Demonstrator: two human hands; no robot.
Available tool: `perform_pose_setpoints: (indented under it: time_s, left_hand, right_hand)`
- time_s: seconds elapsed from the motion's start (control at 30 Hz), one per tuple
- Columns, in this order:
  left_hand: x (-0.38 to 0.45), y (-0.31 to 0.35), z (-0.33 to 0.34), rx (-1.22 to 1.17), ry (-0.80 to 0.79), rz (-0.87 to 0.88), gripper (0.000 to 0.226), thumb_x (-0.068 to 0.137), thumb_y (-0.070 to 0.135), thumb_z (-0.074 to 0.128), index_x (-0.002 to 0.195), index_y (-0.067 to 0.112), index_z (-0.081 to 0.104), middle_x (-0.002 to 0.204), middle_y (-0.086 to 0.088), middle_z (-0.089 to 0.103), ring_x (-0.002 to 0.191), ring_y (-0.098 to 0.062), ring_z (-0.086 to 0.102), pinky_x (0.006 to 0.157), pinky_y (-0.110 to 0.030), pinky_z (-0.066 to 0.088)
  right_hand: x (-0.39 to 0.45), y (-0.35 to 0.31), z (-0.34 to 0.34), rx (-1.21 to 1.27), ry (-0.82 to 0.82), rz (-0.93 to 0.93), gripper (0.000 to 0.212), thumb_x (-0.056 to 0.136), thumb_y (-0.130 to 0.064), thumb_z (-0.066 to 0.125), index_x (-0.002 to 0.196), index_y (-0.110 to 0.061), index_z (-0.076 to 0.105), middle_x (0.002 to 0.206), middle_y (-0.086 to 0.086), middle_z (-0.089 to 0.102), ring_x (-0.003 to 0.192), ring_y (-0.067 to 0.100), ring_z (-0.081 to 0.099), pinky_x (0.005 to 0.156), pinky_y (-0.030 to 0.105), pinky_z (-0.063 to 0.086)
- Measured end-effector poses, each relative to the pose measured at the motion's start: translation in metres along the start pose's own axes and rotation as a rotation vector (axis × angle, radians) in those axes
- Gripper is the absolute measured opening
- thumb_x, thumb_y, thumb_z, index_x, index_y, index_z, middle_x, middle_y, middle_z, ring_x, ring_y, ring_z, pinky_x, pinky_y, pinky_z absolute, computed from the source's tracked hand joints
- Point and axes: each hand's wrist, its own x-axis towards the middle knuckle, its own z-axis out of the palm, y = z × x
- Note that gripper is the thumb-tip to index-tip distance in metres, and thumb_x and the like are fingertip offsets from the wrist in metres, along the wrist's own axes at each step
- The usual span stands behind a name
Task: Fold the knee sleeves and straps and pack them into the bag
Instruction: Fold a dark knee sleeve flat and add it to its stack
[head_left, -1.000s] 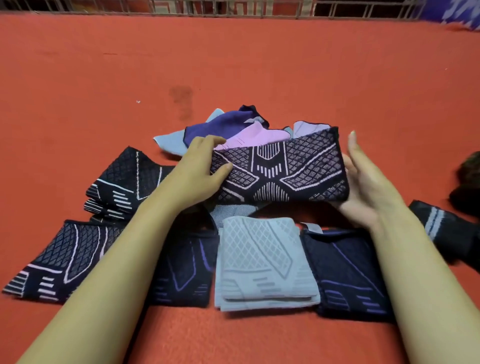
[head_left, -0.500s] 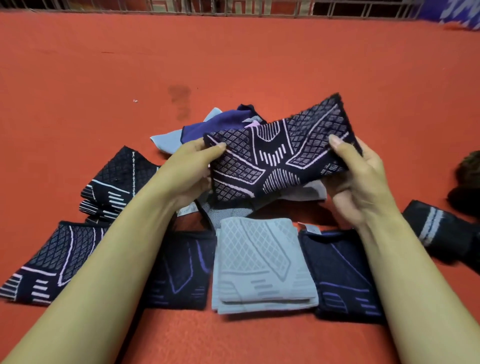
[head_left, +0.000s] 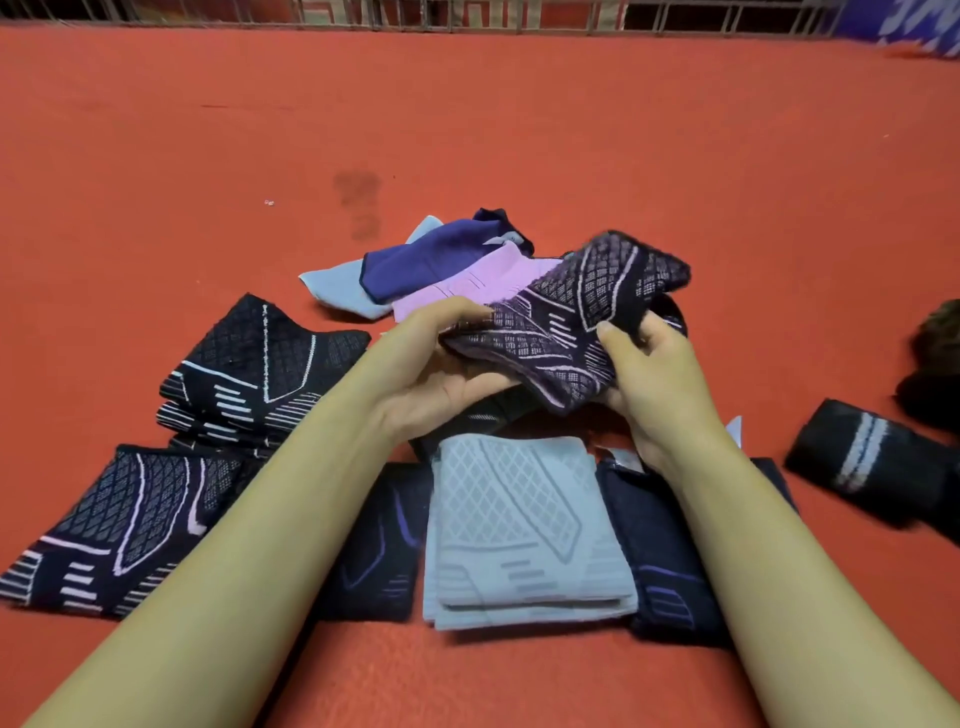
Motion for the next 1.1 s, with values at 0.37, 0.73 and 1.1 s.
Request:
perform_pose_setpoints:
  time_s: [0.37, 0.73, 1.1]
  left_hand:
    - [-0.001, -0.001, -0.008, 0.438, -0.060, 0.045, 0.032, 0.102, 0.012, 0.056, 0.131, 0.004, 0.068, 0.145, -0.025, 0.058, 0.129, -0.035, 0.054, 0.115, -0.049, 0.045]
    - [-0.009, 0.003, -0.007, 0.736, -0.109, 0.296, 0.043, 0.098, -0.016, 0.027, 0.084, 0.007, 0.060, 0.054, 0.008, 0.060, 0.039, -0.001, 0.049, 0.037, -0.013, 0.040]
    - [-0.011, 0.008, -0.005, 0.565, -0.104, 0.253, 0.013, 0.092, 0.022, 0.043, 0.082, 0.021, 0.052, 0.071, -0.004, 0.049, 0.049, -0.011, 0.048, 0.042, -0.019, 0.041]
  right_hand:
    - [0.002, -0.015, -0.020, 0.215, -0.285, 0.097, 0.028, 0.101, 0.002, 0.053, 0.123, -0.011, 0.064, 0.106, 0.007, 0.077, 0.090, 0.019, 0.073, 0.082, 0.033, 0.063]
    - [0.002, -0.024, -0.023, 0.231, -0.331, 0.037, 0.024, 0.049, -0.008, 0.076, 0.072, -0.013, 0.070, 0.117, 0.019, 0.074, 0.093, 0.035, 0.073, 0.082, 0.042, 0.061]
    - [0.003, -0.024, -0.021, 0.261, -0.244, 0.064, 0.040, 0.095, 0.007, 0.039, 0.090, -0.011, 0.075, 0.097, 0.016, 0.075, 0.080, 0.023, 0.069, 0.072, 0.029, 0.057]
